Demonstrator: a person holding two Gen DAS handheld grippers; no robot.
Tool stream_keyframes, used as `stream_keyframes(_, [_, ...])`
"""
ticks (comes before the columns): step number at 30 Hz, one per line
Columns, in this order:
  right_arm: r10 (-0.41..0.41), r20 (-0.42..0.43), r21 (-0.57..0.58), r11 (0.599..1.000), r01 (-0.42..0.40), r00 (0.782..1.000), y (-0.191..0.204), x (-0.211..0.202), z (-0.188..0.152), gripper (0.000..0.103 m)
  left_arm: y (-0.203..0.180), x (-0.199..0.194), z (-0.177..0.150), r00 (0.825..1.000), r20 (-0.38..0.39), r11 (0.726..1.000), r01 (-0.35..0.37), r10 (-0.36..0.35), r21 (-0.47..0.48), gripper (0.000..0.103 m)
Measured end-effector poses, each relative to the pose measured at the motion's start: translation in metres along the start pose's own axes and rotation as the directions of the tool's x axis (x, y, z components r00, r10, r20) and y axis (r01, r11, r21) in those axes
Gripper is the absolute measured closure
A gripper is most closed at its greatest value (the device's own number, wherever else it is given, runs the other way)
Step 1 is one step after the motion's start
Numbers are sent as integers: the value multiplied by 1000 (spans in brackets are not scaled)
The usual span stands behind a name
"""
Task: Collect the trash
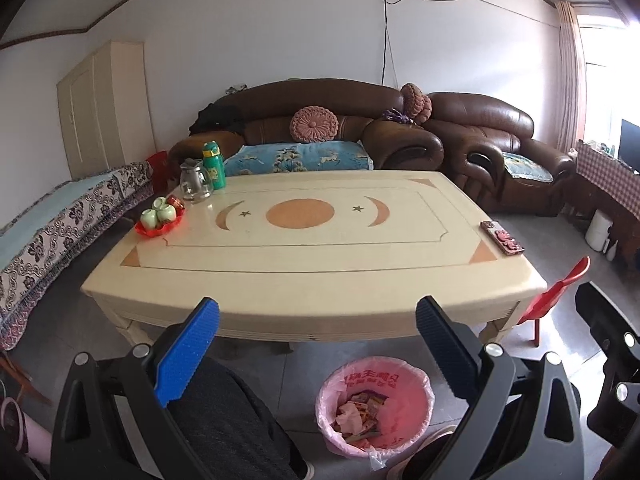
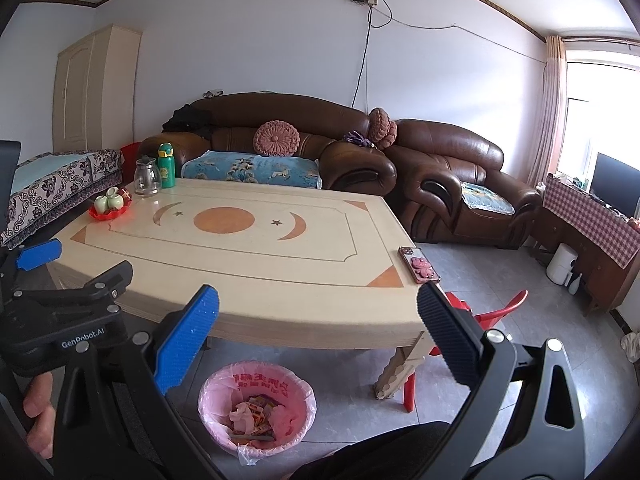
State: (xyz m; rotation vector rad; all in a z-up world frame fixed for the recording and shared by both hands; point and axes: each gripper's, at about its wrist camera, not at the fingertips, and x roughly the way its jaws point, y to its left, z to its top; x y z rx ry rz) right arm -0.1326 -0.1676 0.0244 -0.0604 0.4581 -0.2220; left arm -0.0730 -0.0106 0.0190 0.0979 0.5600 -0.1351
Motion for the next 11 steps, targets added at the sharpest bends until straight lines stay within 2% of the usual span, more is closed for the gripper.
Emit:
stream_keyframes(2, [1,0,1,1000,-1,1000,1,0,0,6,0,0,0,1000,-5,1000,15,-15,-1,7])
stream_keyframes(7, [2,0,2,1000,-2,1000,1,0,-1,6,1,-9,0,999,35,999,-29,30,-13,7])
stream_keyframes(11, [3,0,3,1000,-3,1000,1,1,0,6,1,-12,0,999,42,1000,-24,25,-15,7])
